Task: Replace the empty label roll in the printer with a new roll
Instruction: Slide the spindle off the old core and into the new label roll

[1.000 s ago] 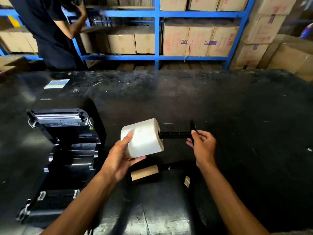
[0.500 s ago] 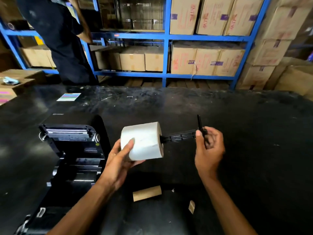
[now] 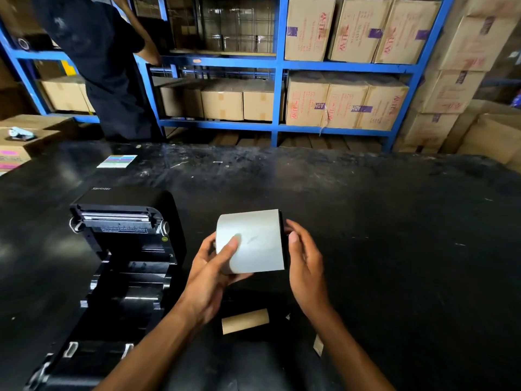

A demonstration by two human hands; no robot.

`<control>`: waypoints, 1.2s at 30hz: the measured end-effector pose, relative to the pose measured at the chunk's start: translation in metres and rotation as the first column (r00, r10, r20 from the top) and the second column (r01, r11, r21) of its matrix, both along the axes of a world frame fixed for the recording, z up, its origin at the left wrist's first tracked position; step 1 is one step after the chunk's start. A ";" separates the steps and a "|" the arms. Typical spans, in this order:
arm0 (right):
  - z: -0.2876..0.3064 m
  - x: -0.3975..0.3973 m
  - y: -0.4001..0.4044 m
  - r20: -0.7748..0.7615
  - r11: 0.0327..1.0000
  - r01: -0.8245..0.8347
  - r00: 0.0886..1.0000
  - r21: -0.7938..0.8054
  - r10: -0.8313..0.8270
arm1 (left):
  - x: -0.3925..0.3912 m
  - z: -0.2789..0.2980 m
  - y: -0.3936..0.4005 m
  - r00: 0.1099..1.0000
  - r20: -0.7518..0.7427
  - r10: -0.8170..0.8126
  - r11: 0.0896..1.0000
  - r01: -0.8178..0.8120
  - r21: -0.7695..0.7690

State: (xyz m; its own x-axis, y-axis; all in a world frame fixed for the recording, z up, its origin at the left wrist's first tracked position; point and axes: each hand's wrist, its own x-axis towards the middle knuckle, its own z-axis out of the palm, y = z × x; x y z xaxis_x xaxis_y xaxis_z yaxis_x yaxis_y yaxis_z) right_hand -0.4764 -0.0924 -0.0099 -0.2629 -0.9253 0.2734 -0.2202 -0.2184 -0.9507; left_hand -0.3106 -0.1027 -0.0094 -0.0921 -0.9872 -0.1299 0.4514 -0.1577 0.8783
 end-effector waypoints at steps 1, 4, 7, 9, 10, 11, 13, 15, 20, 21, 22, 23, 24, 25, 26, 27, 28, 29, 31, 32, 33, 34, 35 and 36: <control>0.004 0.001 0.000 0.021 0.997 -0.042 0.999 0.058 0.041 | 0.000 -0.001 0.001 1.000 0.010 0.001 1.000 -0.001 -0.003; 0.014 0.006 0.000 0.150 0.955 -0.216 0.971 0.203 0.187 | -0.006 0.001 0.004 0.997 0.072 -0.003 1.000 0.005 -0.022; 0.018 0.010 -0.001 0.198 0.946 -0.201 0.968 0.256 0.152 | -0.013 0.006 0.007 0.992 0.124 0.005 0.999 -0.001 -0.033; 0.018 0.009 -0.001 0.212 0.946 -0.172 0.971 0.274 0.115 | -0.017 0.008 0.007 0.987 0.158 -0.006 0.999 0.011 -0.034; 0.017 0.008 -0.002 0.225 0.945 -0.167 0.969 0.281 0.104 | -0.018 0.008 0.007 0.984 0.175 -0.016 0.999 0.021 -0.028; 0.015 0.007 -0.003 0.248 0.942 -0.164 0.965 0.292 0.091 | -0.019 0.008 0.006 0.981 0.192 -0.031 0.999 0.034 -0.011; 0.016 0.004 -0.006 0.314 0.933 -0.155 0.948 0.324 0.049 | -0.016 0.009 -0.001 0.964 0.246 -0.102 0.995 0.099 0.024; 0.014 -0.002 -0.012 0.386 0.916 -0.156 0.922 0.369 0.002 | -0.007 0.004 -0.016 0.929 0.285 -0.238 0.971 0.229 0.064; 0.001 -0.021 -0.028 0.439 0.846 -0.094 0.881 0.525 -0.175 | 0.015 -0.042 -0.052 0.696 0.679 -0.232 0.973 0.166 0.163; -0.003 -0.023 -0.030 0.436 0.834 -0.080 0.877 0.545 -0.201 | 0.018 -0.057 -0.059 0.485 0.843 -0.231 0.967 0.209 0.145; -0.005 -0.025 -0.031 0.436 0.825 -0.070 0.872 0.560 -0.222 | 0.019 -0.070 -0.064 0.260 0.938 -0.228 0.947 0.283 0.152; -0.009 -0.027 -0.033 0.439 0.818 -0.068 0.867 0.571 -0.234 | 0.020 -0.081 -0.068 0.071 0.973 -0.220 0.923 0.339 0.184; -0.012 -0.029 -0.033 0.443 0.812 -0.071 0.864 0.579 -0.240 | 0.022 -0.091 -0.071 -0.065 0.975 -0.210 0.903 0.368 0.220; -0.015 -0.031 -0.034 0.447 0.808 -0.077 0.861 0.584 -0.241 | 0.022 -0.099 -0.074 -0.170 0.967 -0.188 0.889 0.390 0.242; -0.016 -0.033 -0.034 0.453 0.804 -0.086 0.859 0.588 -0.239 | 0.023 -0.107 -0.076 -0.250 0.955 -0.162 0.879 0.403 0.254; -0.018 -0.033 -0.034 0.457 0.801 -0.099 0.859 0.590 -0.231 | 0.024 -0.113 -0.077 -0.290 0.948 -0.134 0.877 0.410 0.249; -0.018 -0.035 -0.033 0.460 0.801 -0.109 0.860 0.589 -0.221 | 0.024 -0.118 -0.079 -0.286 0.952 -0.112 0.881 0.414 0.228; -0.020 -0.035 -0.033 0.466 0.802 -0.118 0.859 0.585 -0.213 | 0.024 -0.123 -0.081 -0.246 0.963 -0.109 0.890 0.407 0.204; -0.022 -0.034 -0.032 0.481 0.804 -0.138 0.854 0.578 -0.198 | 0.027 -0.127 -0.082 -0.069 0.987 -0.143 0.929 0.335 0.158; -0.023 -0.033 -0.031 0.481 0.805 -0.145 0.856 0.575 -0.190 | 0.029 -0.127 -0.082 0.035 0.987 -0.157 0.948 0.284 0.141; -0.025 -0.032 -0.031 0.479 0.805 -0.151 0.859 0.574 -0.180 | 0.028 -0.124 -0.080 0.138 0.979 -0.151 0.964 0.238 0.115; -0.027 -0.031 -0.030 0.475 0.804 -0.153 0.862 0.574 -0.175 | 0.027 -0.121 -0.078 0.232 0.963 -0.133 0.978 0.186 0.091; -0.028 -0.029 -0.030 0.472 0.801 -0.154 0.864 0.579 -0.175 | 0.024 -0.115 -0.073 0.342 0.935 -0.096 0.991 0.121 0.058; -0.029 -0.027 -0.029 0.469 0.797 -0.156 0.866 0.584 -0.174 | 0.021 -0.109 -0.069 0.460 0.887 -0.046 0.999 0.046 0.028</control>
